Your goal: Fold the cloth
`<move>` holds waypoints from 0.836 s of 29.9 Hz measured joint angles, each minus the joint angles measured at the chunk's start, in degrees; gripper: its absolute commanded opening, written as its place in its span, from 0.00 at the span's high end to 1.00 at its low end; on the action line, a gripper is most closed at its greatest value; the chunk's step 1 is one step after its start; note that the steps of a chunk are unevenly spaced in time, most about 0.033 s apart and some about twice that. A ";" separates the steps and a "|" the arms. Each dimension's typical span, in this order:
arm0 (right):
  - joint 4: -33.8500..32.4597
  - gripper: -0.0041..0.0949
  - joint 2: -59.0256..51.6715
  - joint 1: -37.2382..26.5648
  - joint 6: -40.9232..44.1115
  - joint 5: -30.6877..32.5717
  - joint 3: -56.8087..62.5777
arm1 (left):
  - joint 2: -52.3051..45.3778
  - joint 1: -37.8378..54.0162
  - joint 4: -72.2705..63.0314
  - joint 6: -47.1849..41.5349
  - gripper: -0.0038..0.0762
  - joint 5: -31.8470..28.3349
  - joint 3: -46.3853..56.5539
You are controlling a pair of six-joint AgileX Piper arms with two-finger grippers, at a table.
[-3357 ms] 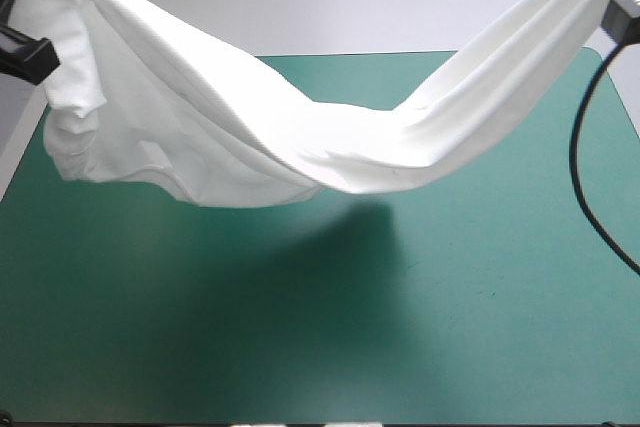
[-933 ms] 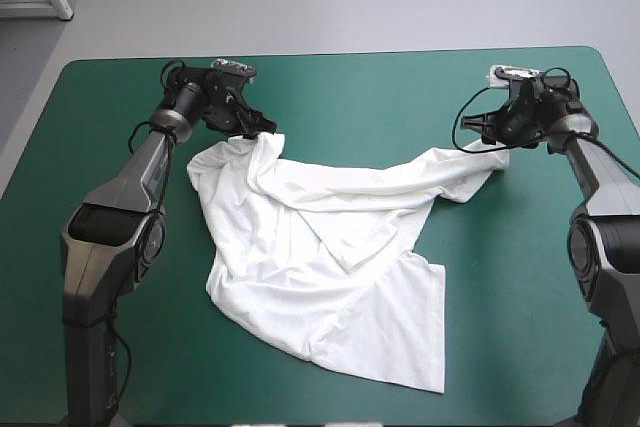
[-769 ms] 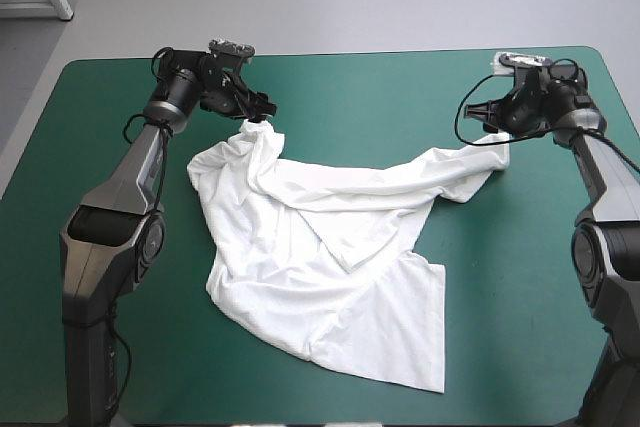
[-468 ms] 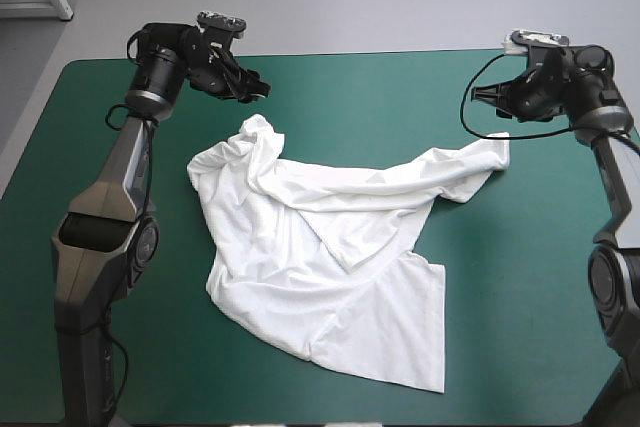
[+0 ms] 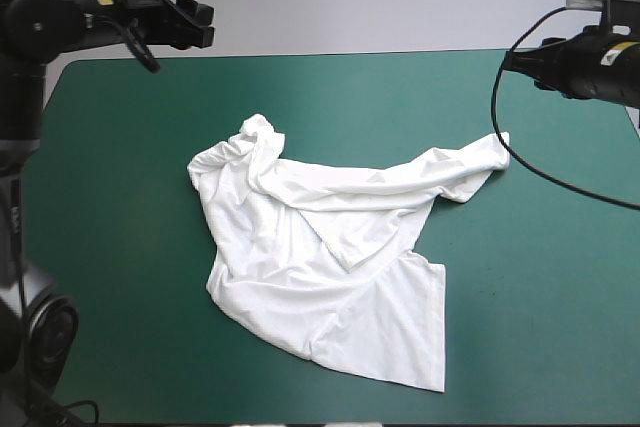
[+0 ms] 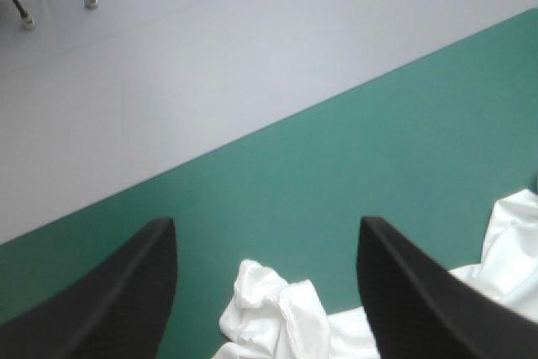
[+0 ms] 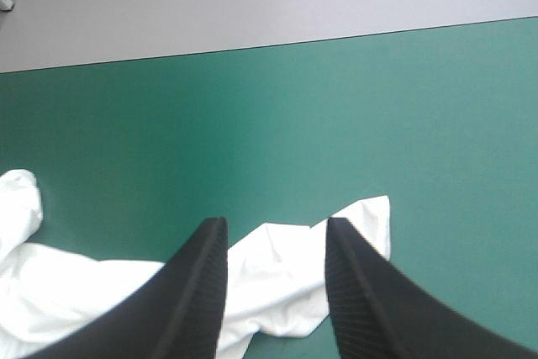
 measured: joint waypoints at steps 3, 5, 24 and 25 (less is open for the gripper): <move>2.51 0.59 -3.47 0.21 -0.72 4.01 0.00 | -4.50 0.00 -0.53 0.44 0.39 0.00 0.12; 3.30 0.59 -5.22 1.21 -1.15 6.31 0.00 | -6.93 0.00 -0.73 0.92 0.39 0.00 1.47; 4.75 0.63 -9.17 7.20 0.29 11.05 0.00 | -16.62 -3.38 13.93 -0.61 0.39 -0.06 44.43; 4.75 0.63 -9.17 7.20 0.29 11.05 0.00 | -16.24 -3.38 15.11 -1.36 0.39 -0.06 45.73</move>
